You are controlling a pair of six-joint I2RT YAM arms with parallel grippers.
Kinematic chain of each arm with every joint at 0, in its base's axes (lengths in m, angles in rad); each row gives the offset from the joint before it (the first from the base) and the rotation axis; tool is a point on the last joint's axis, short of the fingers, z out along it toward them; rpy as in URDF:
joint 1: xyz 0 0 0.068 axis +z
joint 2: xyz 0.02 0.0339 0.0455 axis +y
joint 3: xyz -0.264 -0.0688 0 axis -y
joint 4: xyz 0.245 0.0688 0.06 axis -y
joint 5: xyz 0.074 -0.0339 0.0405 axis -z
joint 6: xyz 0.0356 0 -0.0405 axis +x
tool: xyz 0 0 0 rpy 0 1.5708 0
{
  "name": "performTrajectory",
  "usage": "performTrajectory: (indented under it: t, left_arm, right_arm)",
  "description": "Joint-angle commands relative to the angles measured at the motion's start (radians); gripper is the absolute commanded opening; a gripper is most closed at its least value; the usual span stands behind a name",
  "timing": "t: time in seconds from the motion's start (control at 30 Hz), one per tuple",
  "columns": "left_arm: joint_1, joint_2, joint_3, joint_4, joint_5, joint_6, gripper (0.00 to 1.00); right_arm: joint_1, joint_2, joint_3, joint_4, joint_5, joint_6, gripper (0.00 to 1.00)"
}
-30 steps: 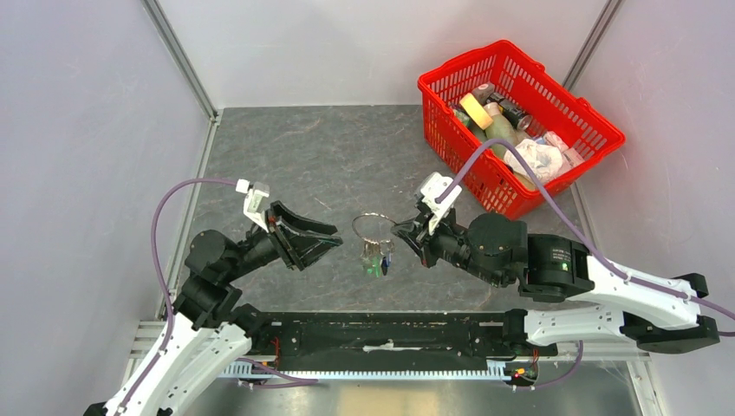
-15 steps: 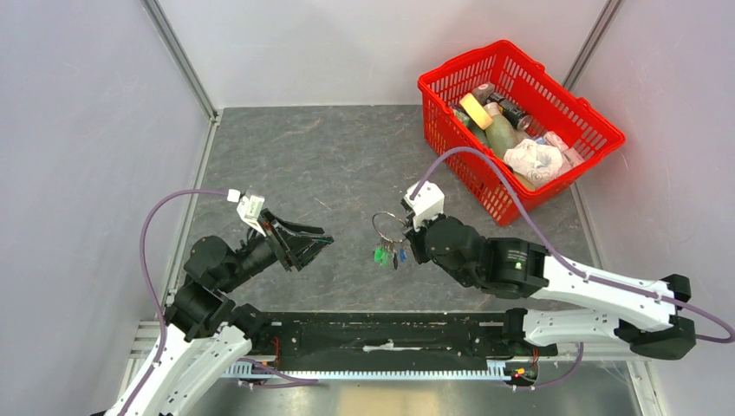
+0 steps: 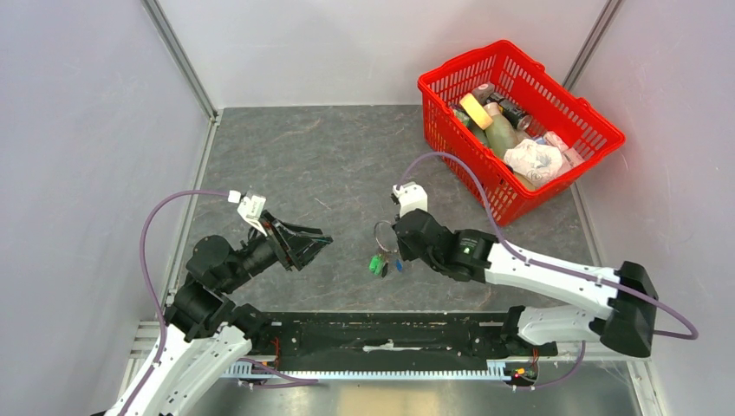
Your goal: Put the keys on the keyring
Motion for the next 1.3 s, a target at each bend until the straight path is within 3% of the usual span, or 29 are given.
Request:
performTrajectory:
  t: [0.0,0.17,0.47,0.63,0.9,0.97,1.1,1.27]
  left_arm:
    - [0.005,-0.007,0.005,0.004,-0.017,0.025,0.58]
    - [0.005,-0.012,0.007,-0.014,-0.016,0.024,0.57]
    - [0.005,-0.037,0.011,-0.042,-0.031,0.025,0.59]
    - [0.005,-0.041,0.022,-0.068,-0.023,0.057,0.59]
    - [0.005,-0.044,0.033,-0.083,-0.032,0.072,0.59]
    - [0.005,-0.039,0.034,-0.078,-0.032,0.072,0.6]
    - [0.004,-0.023,0.047,-0.072,-0.034,0.086,0.61]
    - [0.005,0.013,0.056,-0.038,-0.045,0.097,0.61]
  right_arm:
    - [-0.067,0.078,-0.018,0.129,-0.086,0.088,0.0]
    - [-0.147,0.188,-0.042,0.204,-0.169,0.134,0.01]
    - [-0.269,0.288,-0.079,0.296,-0.205,0.175,0.2]
    - [-0.288,0.298,-0.017,0.257,-0.159,0.127,0.48]
    - [-0.289,0.177,0.05,0.193,-0.151,0.038,0.77]
    - [-0.289,0.122,0.054,0.179,-0.162,0.025,0.97]
    - [-0.289,0.015,0.056,0.153,-0.159,0.007,0.97]
    - [-0.289,-0.038,0.188,-0.037,0.009,0.1,0.97]
